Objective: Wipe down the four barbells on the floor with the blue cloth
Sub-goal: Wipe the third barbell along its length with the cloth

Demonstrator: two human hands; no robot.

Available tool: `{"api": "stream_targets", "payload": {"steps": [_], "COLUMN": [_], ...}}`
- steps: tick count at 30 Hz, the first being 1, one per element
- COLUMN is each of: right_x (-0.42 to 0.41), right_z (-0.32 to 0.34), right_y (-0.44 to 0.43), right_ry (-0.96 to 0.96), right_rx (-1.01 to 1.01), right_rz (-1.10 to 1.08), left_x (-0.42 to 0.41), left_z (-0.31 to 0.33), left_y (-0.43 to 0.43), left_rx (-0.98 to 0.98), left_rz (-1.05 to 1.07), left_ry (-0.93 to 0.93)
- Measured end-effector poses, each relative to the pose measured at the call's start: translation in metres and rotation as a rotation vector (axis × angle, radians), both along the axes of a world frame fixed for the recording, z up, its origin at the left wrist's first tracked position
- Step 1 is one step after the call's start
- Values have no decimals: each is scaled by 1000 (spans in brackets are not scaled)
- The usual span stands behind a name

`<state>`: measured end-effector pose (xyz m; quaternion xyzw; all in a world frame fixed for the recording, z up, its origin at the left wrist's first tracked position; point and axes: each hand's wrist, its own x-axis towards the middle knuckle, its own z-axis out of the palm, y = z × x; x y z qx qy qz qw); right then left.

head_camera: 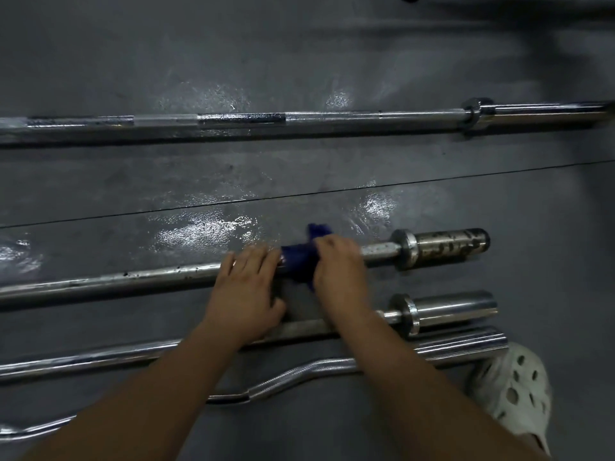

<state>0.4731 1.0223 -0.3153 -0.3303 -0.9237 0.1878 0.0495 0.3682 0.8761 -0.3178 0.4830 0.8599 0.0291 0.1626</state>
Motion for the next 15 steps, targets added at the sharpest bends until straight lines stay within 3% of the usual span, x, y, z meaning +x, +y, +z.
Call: {"api": "stream_targets", "payload": {"steps": [3, 8, 9, 13, 15], "right_x": [19, 0, 3, 28, 21], "right_z": [-6, 3, 5, 3, 6], "right_y": [15, -18, -6, 7, -19], "right_ry": [-19, 18, 11, -75, -97], "right_rx": [32, -73, -90, -58, -101], "right_rz": [-276, 57, 59, -265, -144], "left_x": [-3, 2, 2, 2, 3], "left_z": [-2, 4, 5, 4, 1], "left_y": [-4, -6, -7, -11, -12], "left_rx": [-54, -47, -33, 11, 4], "left_rz": [-36, -40, -40, -44, -47], "left_ry": [23, 10, 9, 18, 8]}}
